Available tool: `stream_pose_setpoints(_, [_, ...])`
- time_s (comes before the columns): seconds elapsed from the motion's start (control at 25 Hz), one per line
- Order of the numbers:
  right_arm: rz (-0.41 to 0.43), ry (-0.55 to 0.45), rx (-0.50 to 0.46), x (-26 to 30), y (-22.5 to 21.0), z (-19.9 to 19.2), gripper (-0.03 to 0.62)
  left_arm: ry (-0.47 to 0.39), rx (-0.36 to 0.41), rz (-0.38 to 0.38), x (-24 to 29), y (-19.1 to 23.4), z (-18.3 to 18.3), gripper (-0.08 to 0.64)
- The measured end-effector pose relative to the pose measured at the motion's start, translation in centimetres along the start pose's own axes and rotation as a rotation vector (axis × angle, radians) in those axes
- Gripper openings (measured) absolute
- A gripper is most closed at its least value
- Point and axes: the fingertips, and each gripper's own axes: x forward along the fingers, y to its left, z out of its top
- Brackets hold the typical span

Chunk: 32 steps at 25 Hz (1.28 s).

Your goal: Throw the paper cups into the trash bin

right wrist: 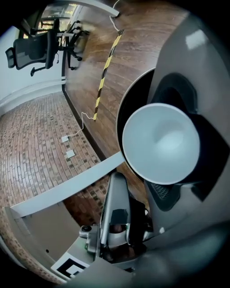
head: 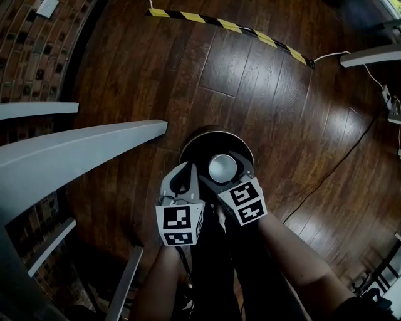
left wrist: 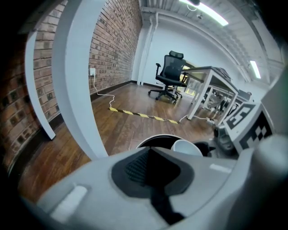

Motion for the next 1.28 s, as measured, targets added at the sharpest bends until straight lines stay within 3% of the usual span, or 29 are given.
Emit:
stream_pose_setpoints(0.28, [-0.002, -0.008, -0.002, 0.0, 0.1, 0.1, 0.421, 0.004, -0.002, 0.002, -0.1, 0.1, -0.2, 0.005])
stream_pose_setpoints(0.56, [-0.032, -0.125, 0.016, -4.3, 0.5, 4.7, 0.403, -0.043, -0.001, -0.001, -2.2, -1.1, 3.1, 0.005])
stream_pose_setpoints(0.8, [-0.025, -0.200, 0.023, -9.9, 2.4, 9.9, 0.380, -0.122, -0.015, -0.013, -5.4, -4.0, 9.2, 0.005])
stream_pose_setpoints(0.96, [-0.049, -0.285, -0.001, -13.0, 2.4, 14.3, 0.316, -0.213, 0.003, -0.008, -7.0, -5.3, 14.5, 0.005])
stream_pose_setpoints(1.08, [-0.052, -0.343, 0.001, -15.0, 2.0, 18.2, 0.313, -0.278, 0.012, 0.005, -8.6, -5.7, 18.8, 0.005])
stream_pose_setpoints(1.28, [-0.082, -0.449, -0.065, -19.4, 2.1, 25.8, 0.248, -0.390, 0.026, 0.031, -12.7, -6.1, 26.1, 0.005])
